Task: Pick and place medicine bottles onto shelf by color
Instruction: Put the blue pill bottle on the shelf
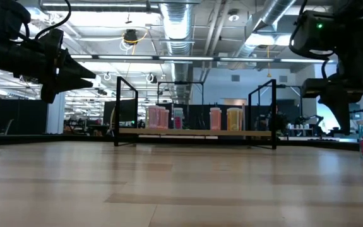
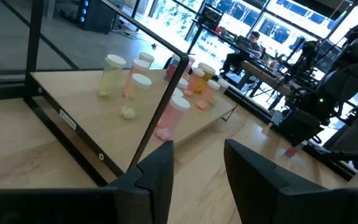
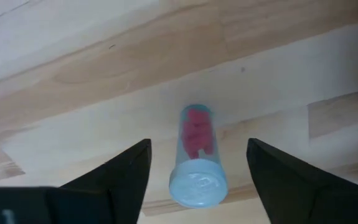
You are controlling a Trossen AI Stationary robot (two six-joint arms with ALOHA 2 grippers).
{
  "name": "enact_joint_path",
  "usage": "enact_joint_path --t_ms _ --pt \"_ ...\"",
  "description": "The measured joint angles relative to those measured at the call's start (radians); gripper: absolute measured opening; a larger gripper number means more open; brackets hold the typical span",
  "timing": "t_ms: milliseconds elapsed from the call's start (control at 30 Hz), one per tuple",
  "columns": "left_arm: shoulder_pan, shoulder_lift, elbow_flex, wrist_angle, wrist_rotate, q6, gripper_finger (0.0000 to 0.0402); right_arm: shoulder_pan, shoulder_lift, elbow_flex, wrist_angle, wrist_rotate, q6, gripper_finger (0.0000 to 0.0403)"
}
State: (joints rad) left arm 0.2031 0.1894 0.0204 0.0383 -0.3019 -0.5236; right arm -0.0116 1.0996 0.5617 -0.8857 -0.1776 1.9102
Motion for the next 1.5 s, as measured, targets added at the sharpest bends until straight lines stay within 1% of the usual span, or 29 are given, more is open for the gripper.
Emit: enact_joint_path --t_ms 167,433,500,567,633,733,867,1100,1300,1500 --pt "0.0 0.0 0.0 0.0 0.0 0.0 0.0128 -0.004 0.002 0.0 0.006 -0.002 -0.007 0.0241" --pt "0.0 0.0 0.0 0.0 0.0 0.0 0.0128 -0.003 0.029 0.0 0.02 -0.015 0.001 0.0145" --pt "0.0 0.0 0.0 0.0 0.0 0.0 0.0128 -0.003 0.028 0.006 0.019 -0.015 0.014 0.0127" --pt "0.0 0.0 0.0 0.0 0.0 0.0 0.0128 -0.003 0.028 0.014 0.024 -0.012 0.025 0.0118" --pt "0.0 0.0 0.0 0.0 0.0 0.0 0.0128 -0.008 0.028 0.02 0.027 -0.006 0.026 0.0116" --pt "0.0 0.0 0.0 0.0 0.0 0.0 0.0128 -0.027 0.032 0.033 0.029 -0.002 0.027 0.0126" --pt "0.0 0.0 0.0 0.0 0.0 0.0 0.0128 -0.054 0.085 0.074 0.027 0.002 -0.007 0.0136" --pt "0.0 0.0 0.0 0.0 0.0 0.0 0.0128 -0.11 0.272 0.226 0.027 -0.002 -0.165 0.0122" --pt "0.0 0.0 0.0 0.0 0.0 0.0 0.0128 -0.143 0.444 0.409 0.011 -0.008 -0.332 0.0124" --pt "0.0 0.0 0.0 0.0 0.0 0.0 0.0128 -0.143 0.628 0.608 -0.065 -0.008 -0.458 0.0123"
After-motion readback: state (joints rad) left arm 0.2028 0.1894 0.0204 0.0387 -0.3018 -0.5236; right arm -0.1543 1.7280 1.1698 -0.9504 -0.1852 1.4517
